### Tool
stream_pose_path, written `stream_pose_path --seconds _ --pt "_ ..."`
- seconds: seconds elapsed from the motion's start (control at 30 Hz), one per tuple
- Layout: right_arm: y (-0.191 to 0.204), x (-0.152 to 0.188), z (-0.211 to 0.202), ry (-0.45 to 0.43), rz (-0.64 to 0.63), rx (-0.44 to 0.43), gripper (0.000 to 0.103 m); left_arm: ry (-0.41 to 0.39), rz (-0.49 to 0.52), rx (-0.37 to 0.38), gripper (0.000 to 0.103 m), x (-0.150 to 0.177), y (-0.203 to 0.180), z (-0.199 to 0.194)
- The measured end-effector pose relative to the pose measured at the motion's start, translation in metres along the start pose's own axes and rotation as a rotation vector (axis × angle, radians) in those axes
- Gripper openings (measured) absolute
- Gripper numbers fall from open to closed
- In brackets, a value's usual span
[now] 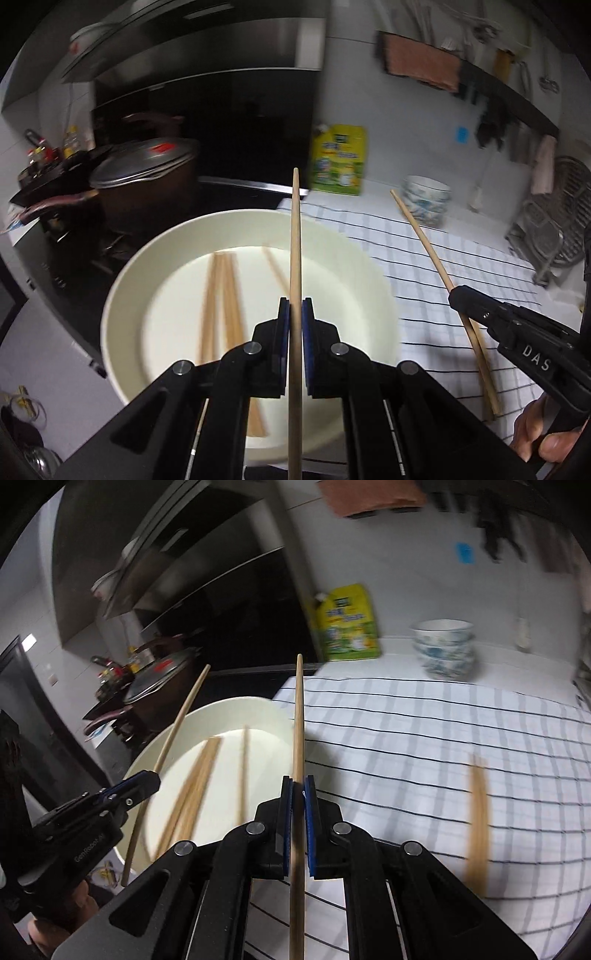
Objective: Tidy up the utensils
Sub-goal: 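Lower both held chopsticks into the cream basin and open both tools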
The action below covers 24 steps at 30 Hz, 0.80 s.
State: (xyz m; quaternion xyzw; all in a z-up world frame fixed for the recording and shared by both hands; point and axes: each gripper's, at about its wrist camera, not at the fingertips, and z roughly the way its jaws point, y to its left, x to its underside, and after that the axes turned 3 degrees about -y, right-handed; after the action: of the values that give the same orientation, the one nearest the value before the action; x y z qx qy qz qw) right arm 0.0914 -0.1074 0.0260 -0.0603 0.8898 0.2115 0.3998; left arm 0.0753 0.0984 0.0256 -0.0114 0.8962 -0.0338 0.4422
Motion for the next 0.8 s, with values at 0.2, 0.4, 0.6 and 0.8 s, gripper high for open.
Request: stream_pose_path --seconds 0.2,0.4,0.6,0.8 --pt "0.054 -0.014 0.055 0.070 -0.055 -0.070 0.006 0.038 -0.047 -0.066 0.007 -0.001 0.049 0.021" --pt "0.074 -0.012 0.097 0.166 -0.069 -0.080 0.006 0.093 -0.056 -0.067 0.007 0.004 0.064 0.045" --pt "0.077 -0.004 0.119 0.233 -0.070 -0.074 0.006 0.151 -0.060 -0.068 0.008 0.016 0.068 0.062" --pt "0.077 -0.002 0.124 0.243 -0.063 -0.084 0.011 0.183 -0.072 -0.080 0.009 0.020 0.072 0.067"
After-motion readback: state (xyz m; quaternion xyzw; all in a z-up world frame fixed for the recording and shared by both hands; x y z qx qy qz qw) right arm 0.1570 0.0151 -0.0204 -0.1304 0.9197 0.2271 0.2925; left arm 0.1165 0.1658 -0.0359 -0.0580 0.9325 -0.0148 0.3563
